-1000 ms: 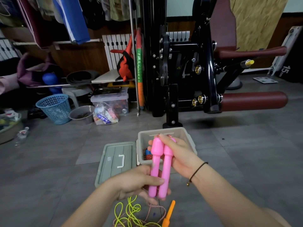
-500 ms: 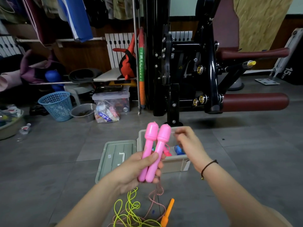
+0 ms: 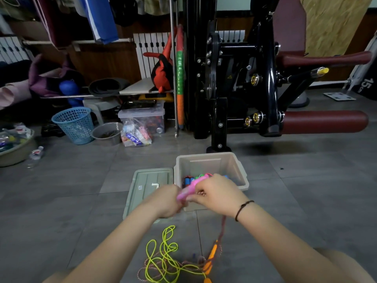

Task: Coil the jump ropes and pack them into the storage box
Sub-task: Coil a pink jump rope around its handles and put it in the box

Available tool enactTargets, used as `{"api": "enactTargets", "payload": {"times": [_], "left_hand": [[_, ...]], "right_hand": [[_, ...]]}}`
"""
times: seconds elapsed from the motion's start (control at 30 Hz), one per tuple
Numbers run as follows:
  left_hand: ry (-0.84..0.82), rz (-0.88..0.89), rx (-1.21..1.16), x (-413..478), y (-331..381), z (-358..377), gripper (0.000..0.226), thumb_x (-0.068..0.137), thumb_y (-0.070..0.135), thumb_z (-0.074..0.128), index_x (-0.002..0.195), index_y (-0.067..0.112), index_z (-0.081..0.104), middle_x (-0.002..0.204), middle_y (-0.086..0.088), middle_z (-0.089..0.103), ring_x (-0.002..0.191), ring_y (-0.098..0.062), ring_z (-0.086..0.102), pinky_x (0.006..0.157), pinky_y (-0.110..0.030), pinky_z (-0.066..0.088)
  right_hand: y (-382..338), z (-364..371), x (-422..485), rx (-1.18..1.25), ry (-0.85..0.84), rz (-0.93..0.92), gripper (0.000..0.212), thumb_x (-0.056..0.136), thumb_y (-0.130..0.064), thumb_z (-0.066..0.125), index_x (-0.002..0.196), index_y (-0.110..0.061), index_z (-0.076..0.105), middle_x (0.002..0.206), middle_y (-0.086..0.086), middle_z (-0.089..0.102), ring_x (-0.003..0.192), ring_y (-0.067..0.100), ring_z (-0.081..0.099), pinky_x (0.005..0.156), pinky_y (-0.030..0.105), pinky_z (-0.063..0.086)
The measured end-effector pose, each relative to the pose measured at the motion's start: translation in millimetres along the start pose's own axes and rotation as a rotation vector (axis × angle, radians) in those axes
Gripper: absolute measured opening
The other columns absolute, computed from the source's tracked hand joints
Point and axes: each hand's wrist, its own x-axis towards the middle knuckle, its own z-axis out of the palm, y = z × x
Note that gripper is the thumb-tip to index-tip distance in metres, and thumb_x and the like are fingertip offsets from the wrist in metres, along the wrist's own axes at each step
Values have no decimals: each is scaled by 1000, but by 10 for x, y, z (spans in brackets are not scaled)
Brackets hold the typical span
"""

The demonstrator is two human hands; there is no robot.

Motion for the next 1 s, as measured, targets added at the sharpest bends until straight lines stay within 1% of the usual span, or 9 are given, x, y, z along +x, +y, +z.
{"api": "enactTargets", "payload": {"times": [0.1,0.23,0.4,0.5,0.53,0.6,0.7,0.8,1.0], "left_hand": [[-74,61,226,-33,94,71,28,89,38,60,95,11,65,101,-11,68,96,-29,64,77,-29,47],[-179,193,380,-99,128,14,31,89,42,59,94,12,60,96,-11,63,89,-28,56,73,-31,42],[-203,391,117,-276,101,-84,27,85,38,65,71,24,48,61,8,50,60,-9,48,57,-23,35],[-224,440,-246,-401,95,-108,26,86,24,68,68,28,49,56,11,52,52,1,46,53,-14,36],[-216,432,-407,-420,89,-127,24,87,17,67,71,27,52,56,11,55,53,0,48,54,-14,38],[-128,384,-667,-407,47,-186,17,88,7,63,77,19,58,62,8,62,54,-4,53,54,-17,44],[43,271,-823,-323,-75,-296,9,91,7,59,82,9,59,64,3,65,53,-7,54,51,-19,45],[135,129,-934,-193,-200,-302,11,91,12,60,93,1,63,69,0,64,54,-9,54,49,-20,45],[198,-22,-802,12,-224,-190,12,91,17,60,88,6,62,70,-5,64,51,-9,54,46,-20,42]], "right_hand": [[88,-103,40,-118,42,57,54,76,-71,51,75,-20,66,62,-4,57,67,14,52,61,26,44],[207,-25,121,31,-37,49,52,75,-70,54,56,-21,56,54,-1,52,56,10,48,56,29,41],[334,67,169,375,-46,135,59,79,-52,65,40,-17,38,37,-5,30,43,9,29,55,30,36],[361,137,167,605,-117,264,51,83,-49,61,43,-22,43,36,-12,35,44,4,39,80,34,50],[376,164,165,687,-141,328,42,88,-37,60,50,-26,45,39,-14,40,45,0,44,80,27,50],[357,152,150,675,-152,406,33,94,-11,53,66,-27,44,56,-15,48,44,-1,50,58,15,45],[219,91,104,729,-29,356,39,99,-27,43,62,-18,51,49,-6,44,39,6,36,43,22,35],[20,37,37,774,-38,293,39,99,-34,39,68,-18,56,42,-9,40,36,2,37,42,23,39],[-180,34,-41,523,-95,102,29,95,-28,50,83,-3,61,44,-10,48,39,0,47,46,18,43]]}}
